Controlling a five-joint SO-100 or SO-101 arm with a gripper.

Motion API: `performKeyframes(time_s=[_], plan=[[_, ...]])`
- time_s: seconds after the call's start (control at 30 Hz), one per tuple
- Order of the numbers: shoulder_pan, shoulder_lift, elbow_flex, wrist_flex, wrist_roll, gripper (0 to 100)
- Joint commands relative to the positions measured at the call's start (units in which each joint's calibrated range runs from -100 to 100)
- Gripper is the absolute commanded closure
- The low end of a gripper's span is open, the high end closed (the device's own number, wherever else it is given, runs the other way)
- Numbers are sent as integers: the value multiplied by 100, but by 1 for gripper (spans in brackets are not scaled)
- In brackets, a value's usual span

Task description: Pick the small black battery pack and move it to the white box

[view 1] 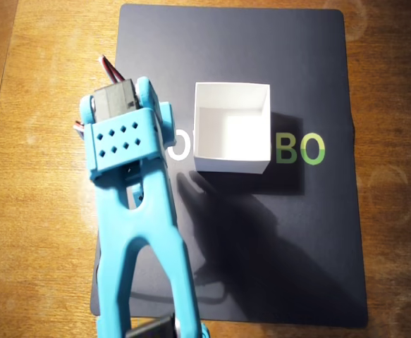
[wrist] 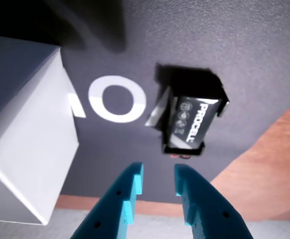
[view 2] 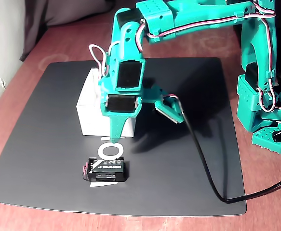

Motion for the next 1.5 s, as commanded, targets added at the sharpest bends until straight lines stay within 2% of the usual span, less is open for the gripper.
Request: performKeyframes(time_s=[0.0,0.1,0.47,0.77,0.97,1.47], plan=[[36,79,-287,-303,8,92],[36,131,-260,-356,30,91],[36,447,-187,-295,35,68],[-23,473,-205,-356,46,55],[36,640,-214,-1320,19,55],[-58,1034,-214,-1338,35,55]])
